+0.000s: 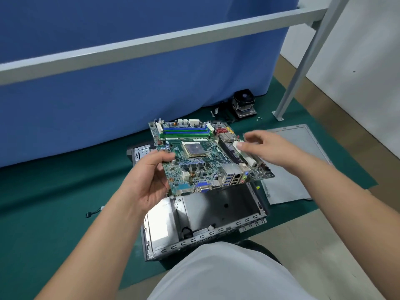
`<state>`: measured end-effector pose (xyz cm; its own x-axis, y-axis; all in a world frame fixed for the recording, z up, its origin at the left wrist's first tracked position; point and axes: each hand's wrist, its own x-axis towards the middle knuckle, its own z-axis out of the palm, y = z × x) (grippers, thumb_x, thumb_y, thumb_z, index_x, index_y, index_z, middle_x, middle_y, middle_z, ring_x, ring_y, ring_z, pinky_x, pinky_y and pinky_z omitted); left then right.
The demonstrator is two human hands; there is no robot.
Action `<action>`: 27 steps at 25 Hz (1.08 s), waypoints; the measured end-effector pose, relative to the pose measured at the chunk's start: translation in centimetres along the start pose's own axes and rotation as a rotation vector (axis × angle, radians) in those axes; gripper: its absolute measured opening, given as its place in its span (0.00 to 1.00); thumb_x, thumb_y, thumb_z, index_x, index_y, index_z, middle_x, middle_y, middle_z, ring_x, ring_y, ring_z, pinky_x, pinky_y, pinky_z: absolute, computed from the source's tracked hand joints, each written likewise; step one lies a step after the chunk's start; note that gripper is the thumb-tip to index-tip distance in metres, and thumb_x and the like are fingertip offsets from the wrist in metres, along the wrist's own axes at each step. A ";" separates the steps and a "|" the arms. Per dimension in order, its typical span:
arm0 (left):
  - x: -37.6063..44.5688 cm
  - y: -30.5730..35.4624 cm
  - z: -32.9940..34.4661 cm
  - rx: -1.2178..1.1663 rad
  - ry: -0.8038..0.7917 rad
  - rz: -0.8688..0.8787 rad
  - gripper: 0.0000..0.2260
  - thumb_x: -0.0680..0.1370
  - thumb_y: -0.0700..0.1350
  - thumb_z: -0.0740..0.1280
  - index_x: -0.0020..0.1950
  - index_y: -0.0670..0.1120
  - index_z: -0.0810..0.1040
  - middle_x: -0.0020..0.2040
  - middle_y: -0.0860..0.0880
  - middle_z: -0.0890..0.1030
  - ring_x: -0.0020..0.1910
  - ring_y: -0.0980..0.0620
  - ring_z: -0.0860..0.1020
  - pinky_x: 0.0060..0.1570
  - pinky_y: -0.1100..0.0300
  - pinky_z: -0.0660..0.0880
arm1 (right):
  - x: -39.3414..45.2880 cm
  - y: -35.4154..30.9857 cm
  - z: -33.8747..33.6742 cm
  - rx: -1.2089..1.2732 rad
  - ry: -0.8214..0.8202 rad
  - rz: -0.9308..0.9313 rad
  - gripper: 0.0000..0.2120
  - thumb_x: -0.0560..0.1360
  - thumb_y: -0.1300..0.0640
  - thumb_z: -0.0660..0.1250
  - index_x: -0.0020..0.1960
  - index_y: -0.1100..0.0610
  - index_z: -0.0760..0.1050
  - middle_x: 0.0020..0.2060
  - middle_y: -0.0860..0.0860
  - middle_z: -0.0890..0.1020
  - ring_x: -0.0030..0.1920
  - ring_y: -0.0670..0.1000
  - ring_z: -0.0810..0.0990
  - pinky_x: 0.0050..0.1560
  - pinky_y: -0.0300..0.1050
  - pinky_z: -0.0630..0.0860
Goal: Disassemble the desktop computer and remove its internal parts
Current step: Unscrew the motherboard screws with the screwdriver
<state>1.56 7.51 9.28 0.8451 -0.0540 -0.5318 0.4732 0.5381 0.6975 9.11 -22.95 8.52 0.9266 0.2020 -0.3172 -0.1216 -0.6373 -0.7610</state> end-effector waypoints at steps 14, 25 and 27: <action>16.5 -7.3 18.0 0.380 -0.075 -0.330 0.14 0.77 0.35 0.65 0.61 0.46 0.73 0.56 0.42 0.80 0.43 0.47 0.81 0.44 0.47 0.81 | 5.4 16.9 -8.9 0.298 -0.007 0.601 0.58 0.57 0.38 0.84 0.78 0.57 0.62 0.74 0.56 0.72 0.70 0.59 0.74 0.71 0.59 0.72; 26.3 -20.5 26.8 0.490 0.135 -0.547 0.06 0.77 0.38 0.66 0.53 0.44 0.76 0.54 0.44 0.79 0.57 0.43 0.81 0.53 0.47 0.82 | 11.7 30.5 -16.9 -0.153 0.150 0.660 0.55 0.64 0.47 0.84 0.80 0.60 0.57 0.74 0.60 0.63 0.71 0.62 0.69 0.70 0.55 0.70; 27.0 -21.4 27.2 0.517 0.166 -0.552 0.08 0.77 0.39 0.67 0.56 0.44 0.78 0.61 0.45 0.78 0.61 0.45 0.78 0.57 0.48 0.81 | 12.4 31.5 -16.4 -0.197 0.167 0.682 0.52 0.65 0.46 0.83 0.78 0.61 0.59 0.70 0.60 0.64 0.69 0.62 0.69 0.69 0.55 0.71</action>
<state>21.01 -28.32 -6.96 0.4243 -0.0512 -0.9041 0.9054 0.0068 0.4245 22.61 -52.74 -10.06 0.7114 -0.3938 -0.5821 -0.6395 -0.7062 -0.3038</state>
